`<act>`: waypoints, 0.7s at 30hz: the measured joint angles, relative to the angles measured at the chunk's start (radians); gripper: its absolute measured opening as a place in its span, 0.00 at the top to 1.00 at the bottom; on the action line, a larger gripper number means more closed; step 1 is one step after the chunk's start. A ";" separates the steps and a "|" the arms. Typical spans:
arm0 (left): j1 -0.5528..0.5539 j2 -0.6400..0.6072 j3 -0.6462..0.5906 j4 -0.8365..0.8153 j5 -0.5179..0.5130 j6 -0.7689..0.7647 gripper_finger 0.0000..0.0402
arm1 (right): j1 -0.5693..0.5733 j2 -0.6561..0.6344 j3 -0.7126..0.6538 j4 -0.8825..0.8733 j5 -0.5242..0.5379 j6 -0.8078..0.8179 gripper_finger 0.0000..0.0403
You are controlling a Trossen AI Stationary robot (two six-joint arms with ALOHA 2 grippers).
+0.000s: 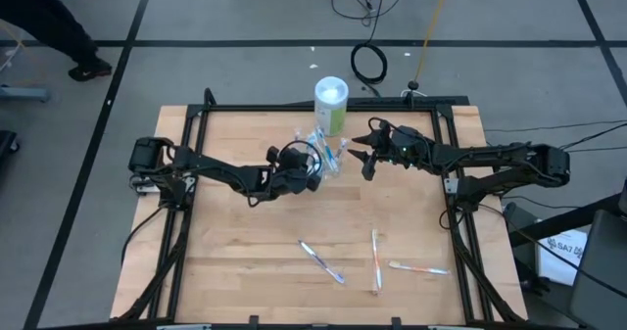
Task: Pick & Place toothbrushing station
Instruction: Put the blue toothbrush into the transparent organizer
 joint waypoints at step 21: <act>0.000 -0.001 0.001 -0.150 0.011 -0.136 0.95 | 0.000 0.000 0.000 -0.006 0.000 0.026 0.58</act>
